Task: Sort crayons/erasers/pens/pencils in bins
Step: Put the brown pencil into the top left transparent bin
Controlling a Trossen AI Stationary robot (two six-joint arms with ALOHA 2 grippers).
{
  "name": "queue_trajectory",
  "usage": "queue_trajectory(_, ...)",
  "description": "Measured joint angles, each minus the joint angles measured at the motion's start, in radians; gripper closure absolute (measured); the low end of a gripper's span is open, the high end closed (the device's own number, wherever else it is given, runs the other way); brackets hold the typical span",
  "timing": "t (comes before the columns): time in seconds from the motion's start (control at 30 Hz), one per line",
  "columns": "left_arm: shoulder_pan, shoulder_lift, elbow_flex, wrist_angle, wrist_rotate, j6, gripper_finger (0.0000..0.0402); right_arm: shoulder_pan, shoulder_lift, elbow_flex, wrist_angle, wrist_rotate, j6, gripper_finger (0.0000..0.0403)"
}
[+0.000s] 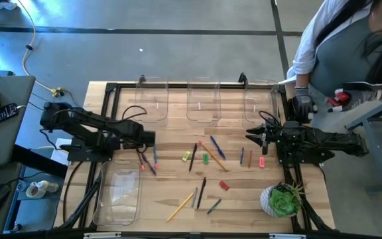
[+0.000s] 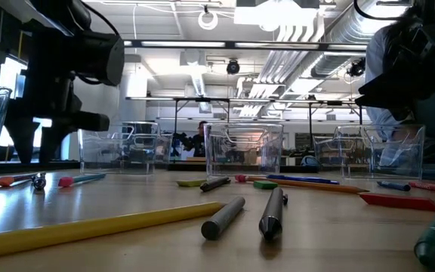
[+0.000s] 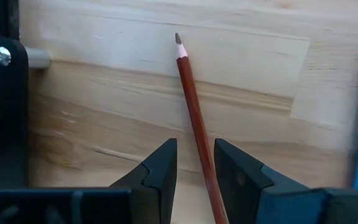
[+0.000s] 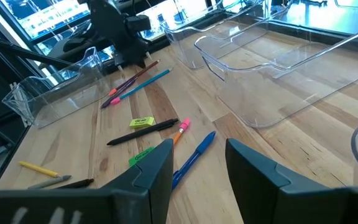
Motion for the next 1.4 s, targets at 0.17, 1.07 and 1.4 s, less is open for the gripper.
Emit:
queue_trajectory(0.17,0.0,0.035,0.0,0.016,0.0,0.0,0.0307,0.0,0.0,0.0,0.0,0.0,0.0,0.0263)
queue_trajectory(1.07,-0.002,0.104,0.002,0.067,-0.025,-0.036,0.0373,0.0,0.0,0.0,-0.004,0.0,0.0,0.0263)
queue_trajectory(1.4,-0.002,0.104,0.001,0.062,-0.037,-0.059,0.039,0.0,0.0,0.0,-0.004,0.0,0.0,0.0263)
